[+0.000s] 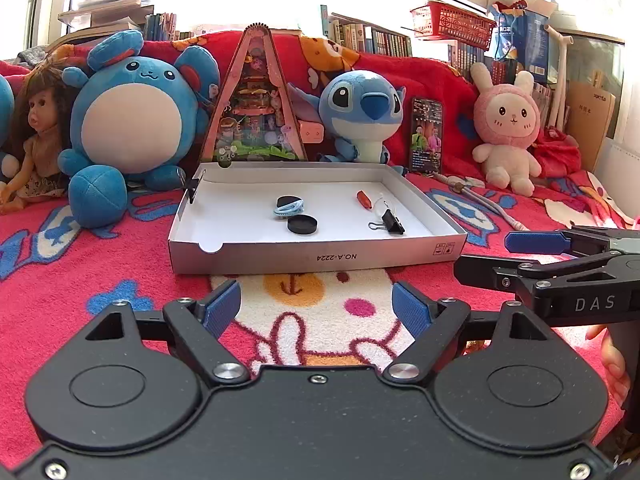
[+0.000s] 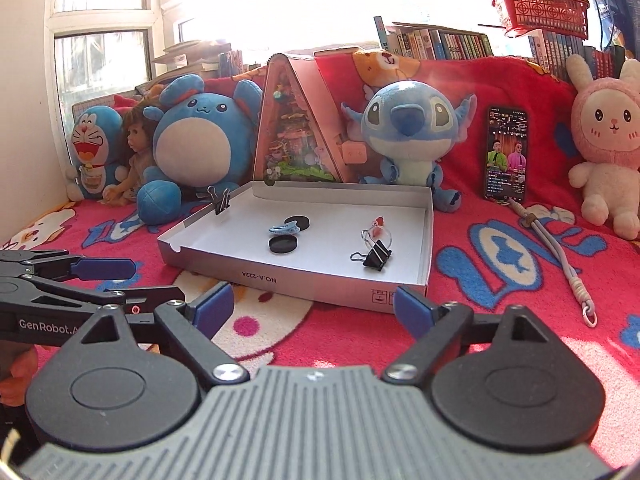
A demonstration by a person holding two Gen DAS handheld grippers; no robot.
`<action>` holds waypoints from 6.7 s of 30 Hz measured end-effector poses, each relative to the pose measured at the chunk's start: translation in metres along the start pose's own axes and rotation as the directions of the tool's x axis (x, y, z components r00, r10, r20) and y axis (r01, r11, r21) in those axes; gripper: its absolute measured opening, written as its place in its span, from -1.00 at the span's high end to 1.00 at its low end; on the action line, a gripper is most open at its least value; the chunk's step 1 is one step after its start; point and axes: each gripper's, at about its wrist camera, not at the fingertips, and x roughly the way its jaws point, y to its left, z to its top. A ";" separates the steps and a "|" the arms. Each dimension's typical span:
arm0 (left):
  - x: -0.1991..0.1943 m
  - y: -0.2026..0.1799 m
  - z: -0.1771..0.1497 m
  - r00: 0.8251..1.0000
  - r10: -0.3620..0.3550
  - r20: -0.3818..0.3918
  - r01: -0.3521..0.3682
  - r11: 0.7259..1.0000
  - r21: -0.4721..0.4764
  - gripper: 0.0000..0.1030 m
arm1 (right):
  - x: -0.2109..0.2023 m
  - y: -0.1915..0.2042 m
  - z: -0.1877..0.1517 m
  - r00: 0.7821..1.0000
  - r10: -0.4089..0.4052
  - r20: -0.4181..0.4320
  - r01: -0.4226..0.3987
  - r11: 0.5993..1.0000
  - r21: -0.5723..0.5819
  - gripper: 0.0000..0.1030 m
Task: Organize rigid objects
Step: 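Move both tools back toward the blue hair clip and small black cup, then grasp the blue hair clip with the left tool while the right tool grasps the black cup, then carry the blue hair clip and black cup into the white tray box, then open the left tool to drop the blue clip while the right tool releases the cup, then move both tools back toward the red marker and brown nut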
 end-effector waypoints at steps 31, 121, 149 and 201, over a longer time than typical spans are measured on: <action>-0.051 0.002 -0.064 0.997 0.081 -0.002 -0.081 0.997 0.000 -0.46 | -0.025 0.004 -0.067 0.990 -0.108 -0.093 0.106 0.994 -0.033 -0.89; 0.170 0.012 0.093 0.946 -0.102 -0.307 0.062 0.989 -0.137 0.45 | 0.124 -0.047 0.070 0.910 -0.077 -0.408 0.152 0.976 0.156 0.28; 0.209 0.012 0.090 0.962 -0.062 -0.264 0.025 0.990 -0.140 0.46 | 0.156 -0.056 0.063 0.922 -0.079 -0.379 0.162 0.968 0.190 0.28; 0.014 0.002 -0.011 0.992 -0.039 -0.121 0.047 0.996 0.069 -0.56 | 0.022 0.007 -0.006 0.986 -0.033 -0.166 0.017 0.995 -0.096 -0.66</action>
